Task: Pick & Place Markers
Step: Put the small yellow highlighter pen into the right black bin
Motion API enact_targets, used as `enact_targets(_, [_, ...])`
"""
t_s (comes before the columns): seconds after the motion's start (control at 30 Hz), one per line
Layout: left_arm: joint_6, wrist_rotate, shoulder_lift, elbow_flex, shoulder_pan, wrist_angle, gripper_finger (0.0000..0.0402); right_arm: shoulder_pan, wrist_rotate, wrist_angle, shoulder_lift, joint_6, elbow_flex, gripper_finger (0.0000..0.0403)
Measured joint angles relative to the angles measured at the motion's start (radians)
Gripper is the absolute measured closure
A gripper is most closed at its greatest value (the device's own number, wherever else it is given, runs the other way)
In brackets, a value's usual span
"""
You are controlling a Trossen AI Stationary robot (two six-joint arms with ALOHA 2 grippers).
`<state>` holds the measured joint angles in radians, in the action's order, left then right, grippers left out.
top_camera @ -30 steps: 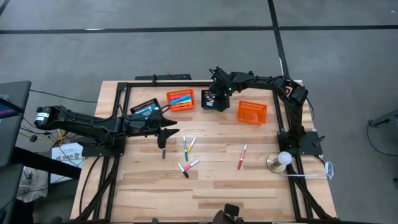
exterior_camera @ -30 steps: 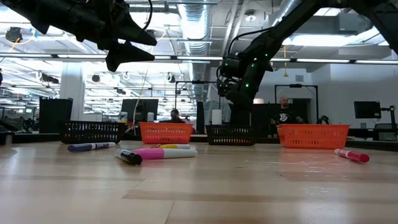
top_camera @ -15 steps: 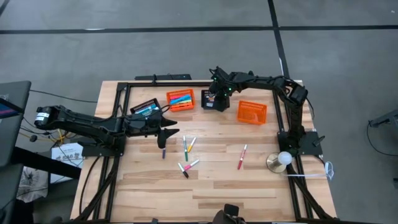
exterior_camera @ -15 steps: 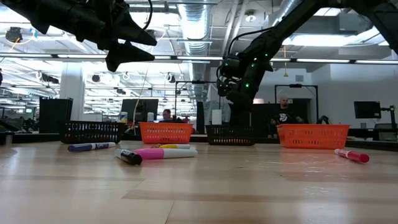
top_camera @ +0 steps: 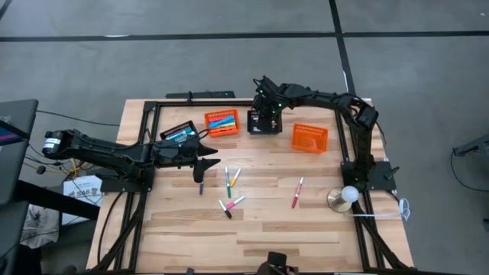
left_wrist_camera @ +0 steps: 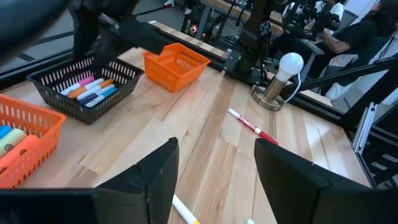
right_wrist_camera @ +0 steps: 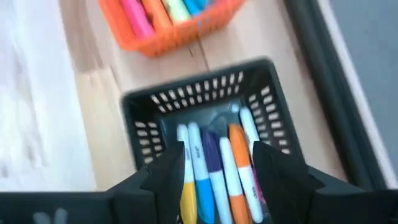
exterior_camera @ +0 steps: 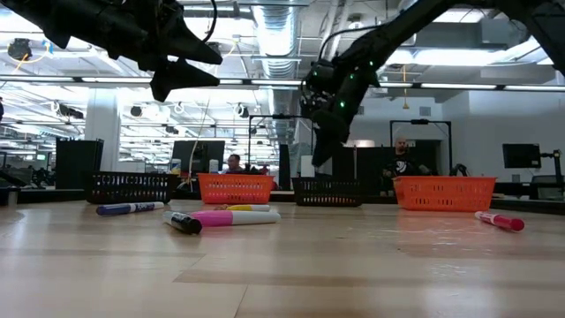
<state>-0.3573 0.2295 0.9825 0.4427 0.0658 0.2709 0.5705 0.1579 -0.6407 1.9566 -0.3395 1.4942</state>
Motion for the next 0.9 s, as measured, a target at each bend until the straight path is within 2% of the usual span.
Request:
enact_targets(0.1, [0.005,0.0,0.0,0.0,0.0,0.0,0.0192,-0.019,0.015,-0.014,-0.013,-0.001,0.033,0.0226])
enact_targets(0.27, [0.006,0.0,0.0,0.0,0.0,0.001,0.0192,-0.031,0.164,-0.051,-0.077,0.011,0.031,0.0231])
enact_targets(0.37, [0.006,0.001,0.0,0.0,0.0,0.006,0.0192,-0.026,0.209,-0.069,-0.135,0.028,0.002,0.0232])
enact_targets(0.6, [0.006,0.002,0.0,-0.001,0.0,0.024,0.0192,-0.024,0.198,-0.021,-0.344,0.111,-0.174,0.0229])
enact_targets(0.9, [0.005,0.005,0.0,-0.001,0.0,0.042,0.0192,-0.034,0.018,0.13,-0.697,0.281,-0.471,0.0233])
